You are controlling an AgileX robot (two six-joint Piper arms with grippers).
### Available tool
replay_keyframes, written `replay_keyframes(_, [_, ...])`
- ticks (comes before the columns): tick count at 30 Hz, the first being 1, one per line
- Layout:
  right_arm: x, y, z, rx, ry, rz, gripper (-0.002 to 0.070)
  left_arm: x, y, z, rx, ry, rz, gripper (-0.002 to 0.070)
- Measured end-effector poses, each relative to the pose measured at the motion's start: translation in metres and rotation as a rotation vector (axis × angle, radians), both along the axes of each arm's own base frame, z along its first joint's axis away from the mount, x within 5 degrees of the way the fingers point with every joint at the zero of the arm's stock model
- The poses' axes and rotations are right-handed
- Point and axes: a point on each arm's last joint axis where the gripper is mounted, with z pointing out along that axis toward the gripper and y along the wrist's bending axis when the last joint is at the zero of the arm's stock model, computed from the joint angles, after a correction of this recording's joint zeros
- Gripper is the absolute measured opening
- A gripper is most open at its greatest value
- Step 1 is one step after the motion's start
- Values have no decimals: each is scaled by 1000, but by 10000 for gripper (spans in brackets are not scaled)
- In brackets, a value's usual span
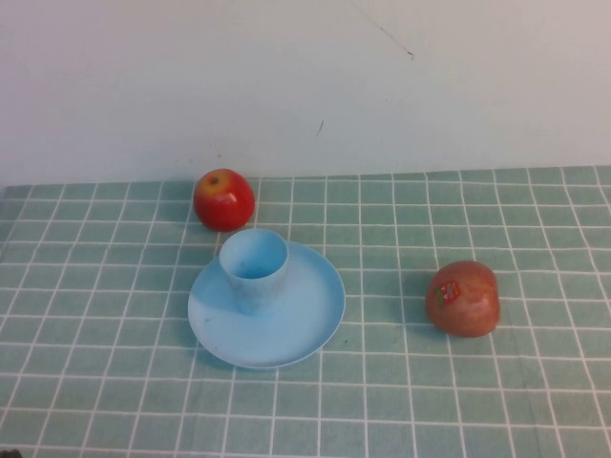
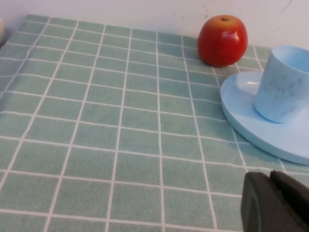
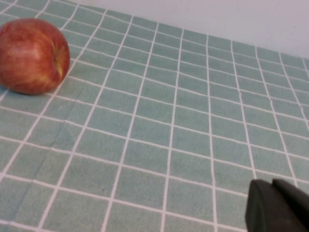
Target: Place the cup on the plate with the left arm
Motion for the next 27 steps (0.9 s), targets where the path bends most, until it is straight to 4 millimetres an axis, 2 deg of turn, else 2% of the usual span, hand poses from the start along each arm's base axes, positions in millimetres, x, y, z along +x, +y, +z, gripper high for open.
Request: replay_keyframes(27, [0, 0, 0, 0, 0, 0, -2, 1, 10, 0, -35, 7, 84, 2])
